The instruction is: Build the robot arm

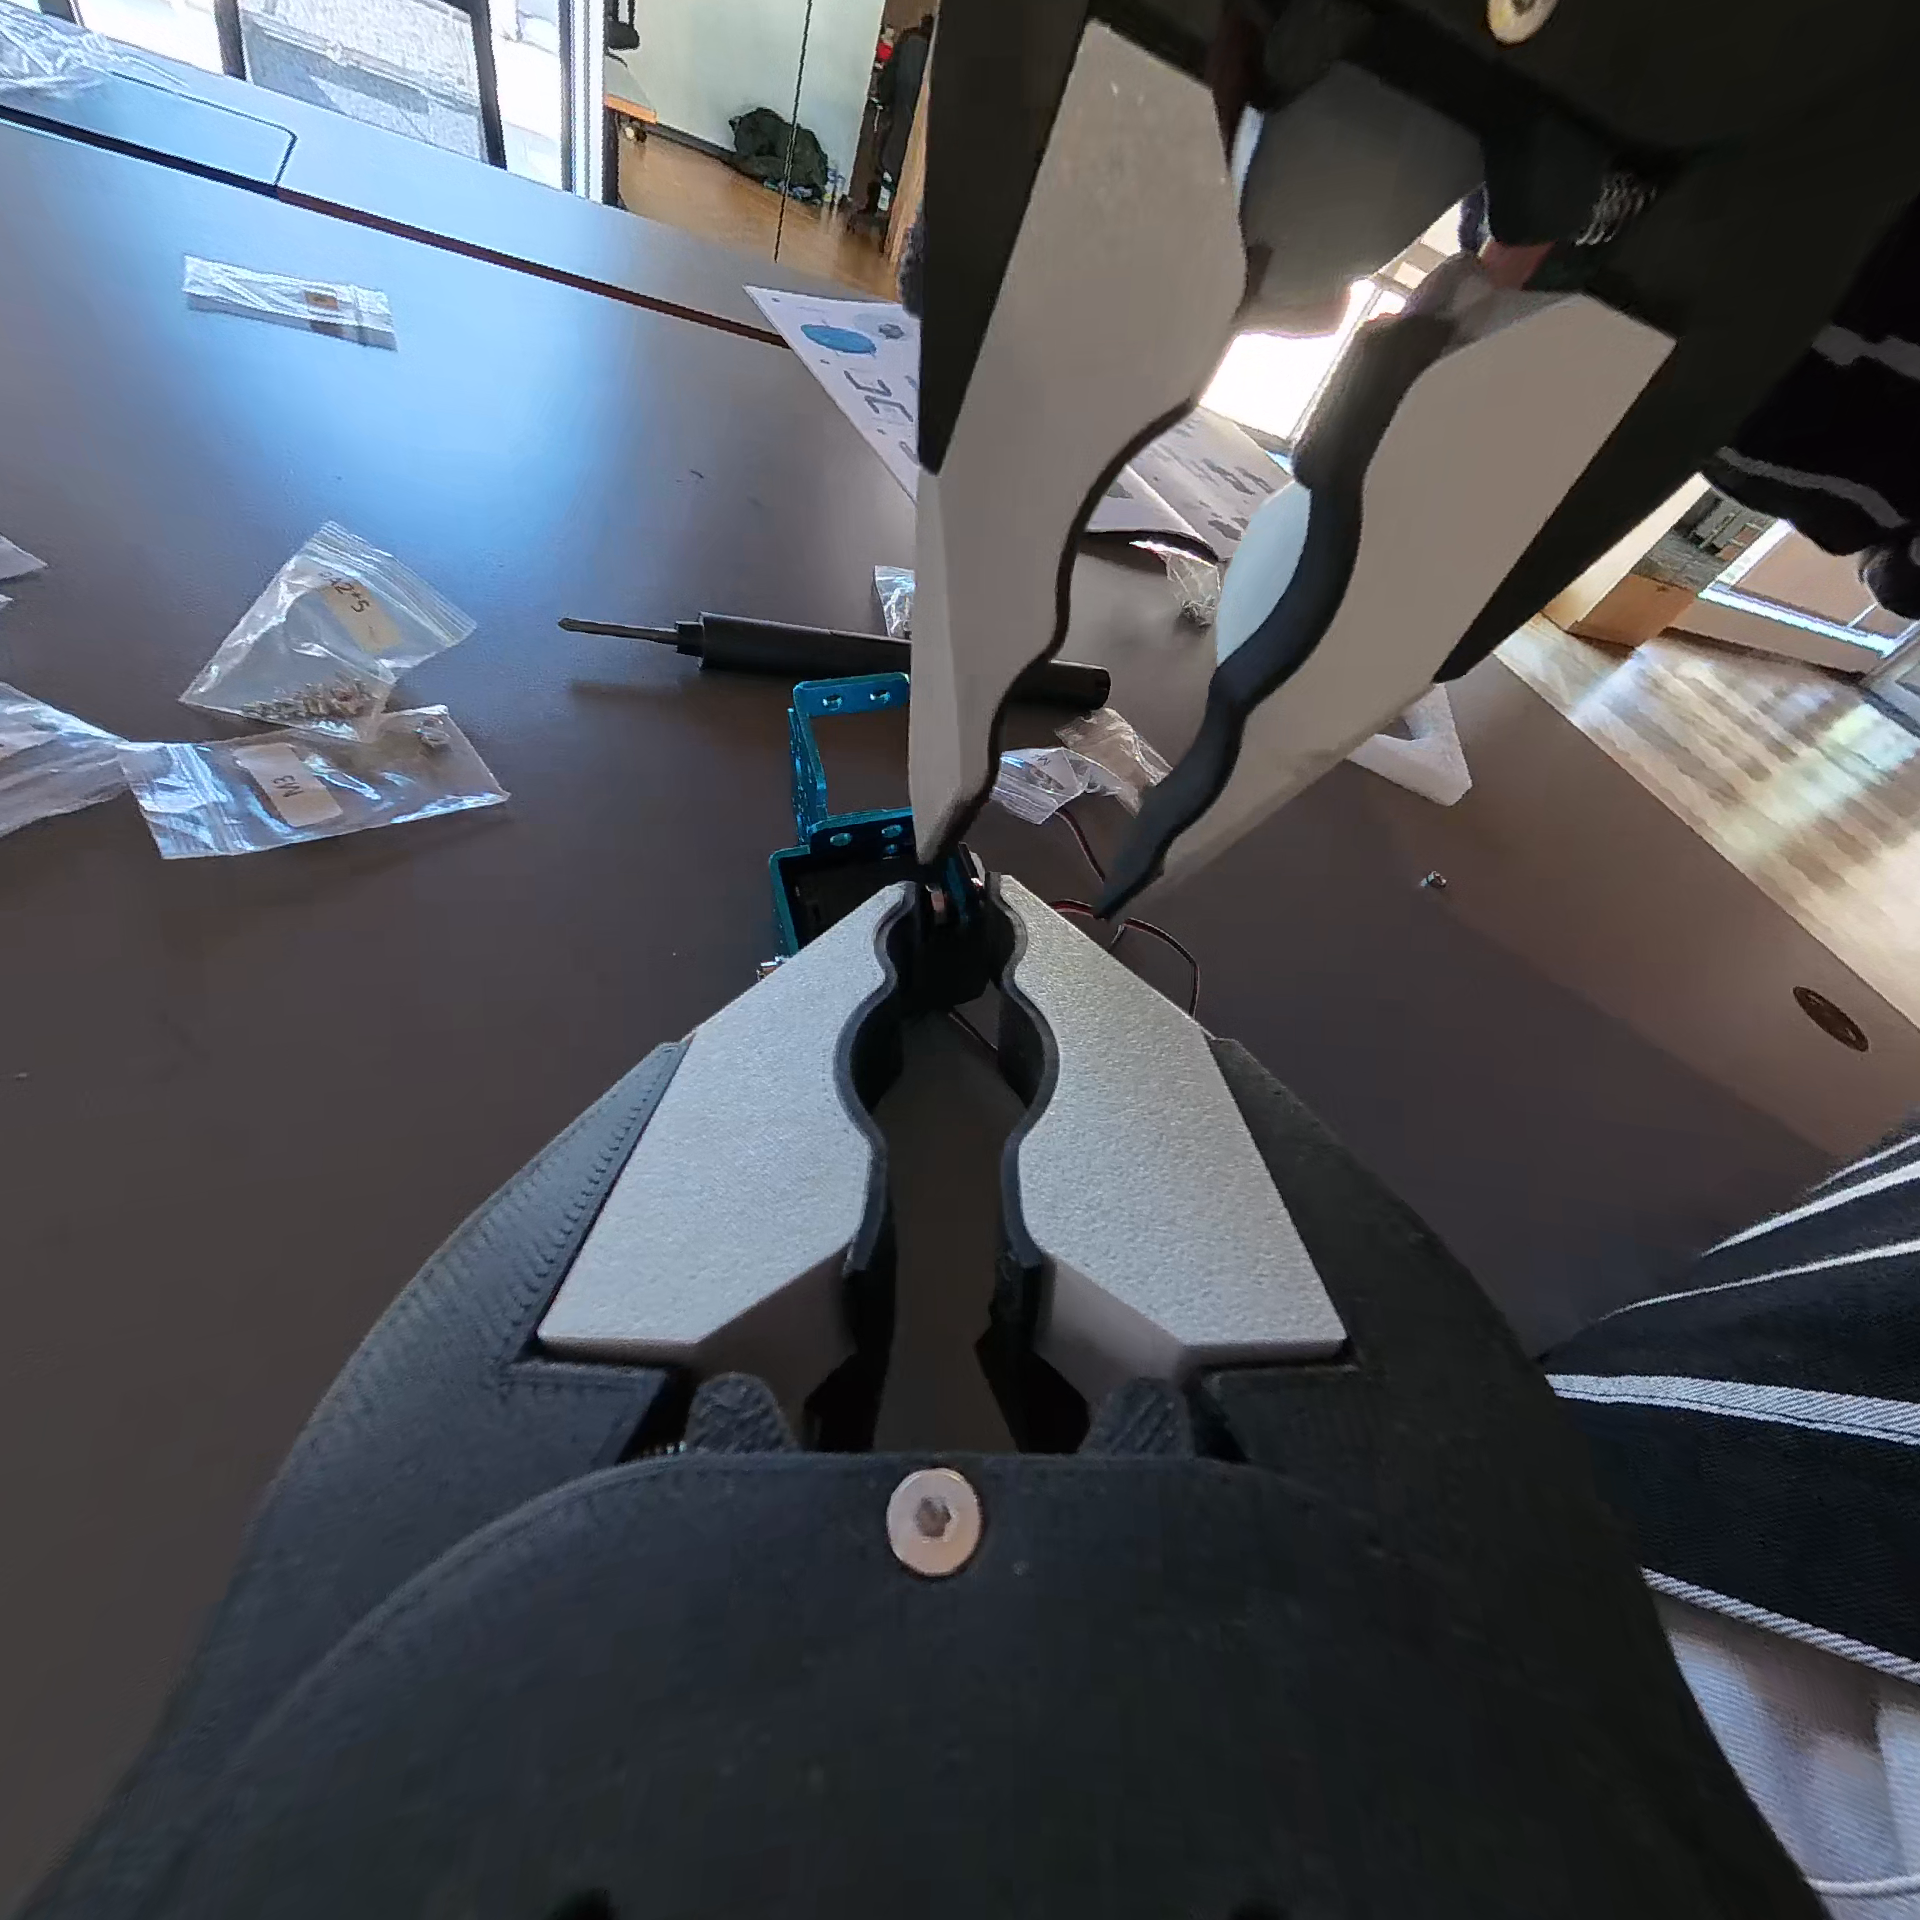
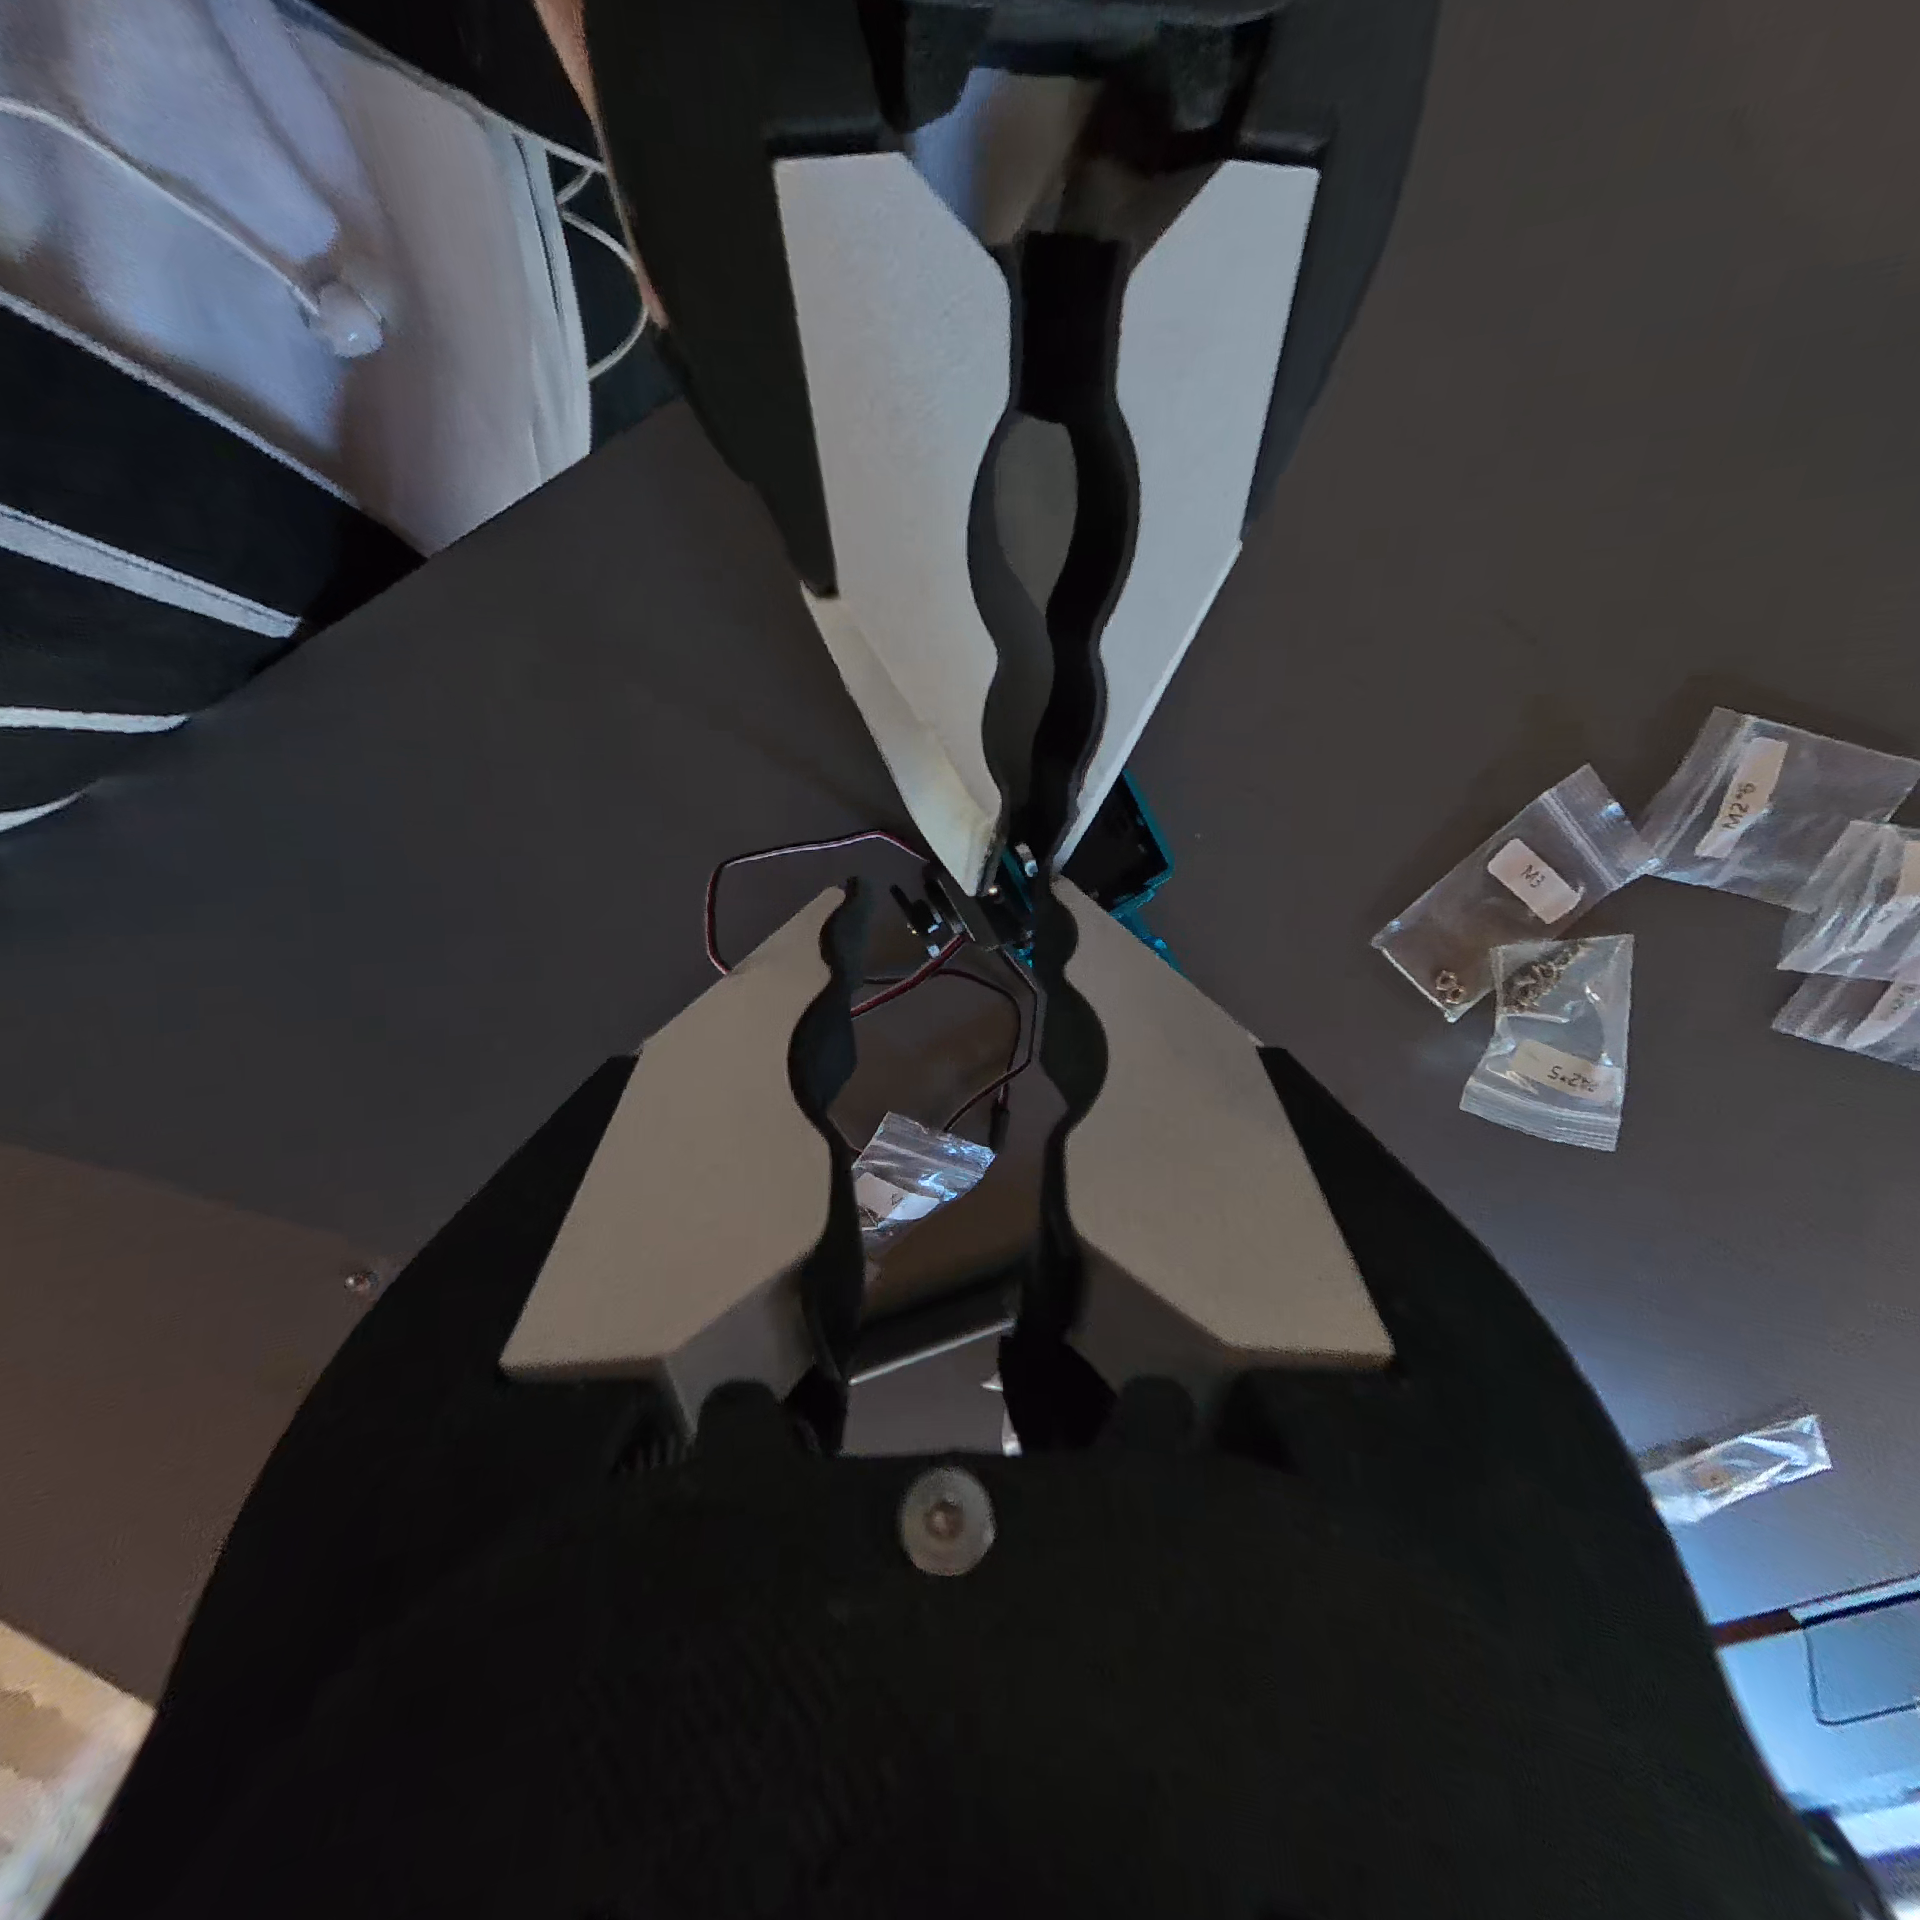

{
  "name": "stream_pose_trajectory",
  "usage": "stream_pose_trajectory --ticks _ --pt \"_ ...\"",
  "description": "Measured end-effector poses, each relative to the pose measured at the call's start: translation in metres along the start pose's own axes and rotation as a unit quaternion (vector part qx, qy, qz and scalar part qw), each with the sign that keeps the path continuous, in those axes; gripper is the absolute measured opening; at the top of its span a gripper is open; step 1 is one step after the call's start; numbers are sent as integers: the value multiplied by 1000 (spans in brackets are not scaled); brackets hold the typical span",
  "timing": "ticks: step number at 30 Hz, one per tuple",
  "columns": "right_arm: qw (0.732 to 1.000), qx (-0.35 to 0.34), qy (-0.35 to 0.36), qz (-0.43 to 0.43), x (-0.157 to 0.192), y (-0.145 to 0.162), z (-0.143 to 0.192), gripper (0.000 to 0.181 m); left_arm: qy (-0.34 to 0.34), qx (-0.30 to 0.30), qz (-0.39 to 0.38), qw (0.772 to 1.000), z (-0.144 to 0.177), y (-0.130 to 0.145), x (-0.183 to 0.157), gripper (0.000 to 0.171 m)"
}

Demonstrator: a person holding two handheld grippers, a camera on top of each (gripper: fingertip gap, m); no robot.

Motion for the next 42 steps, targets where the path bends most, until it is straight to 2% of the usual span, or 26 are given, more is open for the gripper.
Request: stream_pose_trajectory --ticks 10,21,24,27,30,36,42 --pt "998 49 -38 27 0 4 -3 31 3 4 -2 1000 -1 0 -1 10" --pt "998 -26 -48 -25 1 -1 -1 27 6 2 0 1000 -1 0 -1 10" --pt "997 -54 -52 -32 2 -9 1 22 6 1 -3 1000 -1 0 -1 10" --pt "999 -29 -22 -23 -8 -1 4 27 6 1 -3 1000 -1 1 -1 10" --pt "999 -16 -37 -24 -5 0 3 29 6 -1 0 1000 -1 0 -1 10" --pt "997 54 -49 24 -1 5 -1 30 5 -2 -1 1000 -2 0 -1 10" --pt "996 61 -66 10 -2 6 -3 29 4 -2 -2 1000 -2 1 -2 10"
Point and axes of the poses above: each gripper's, where its closed fingertips meet, z back along the fingers, y out of its underside, x = y × z across the jaws, the point moved 1 cm from there along z, back along the fingers, and after that the axes turned 15 degrees about -x, right-handed, at the moved point
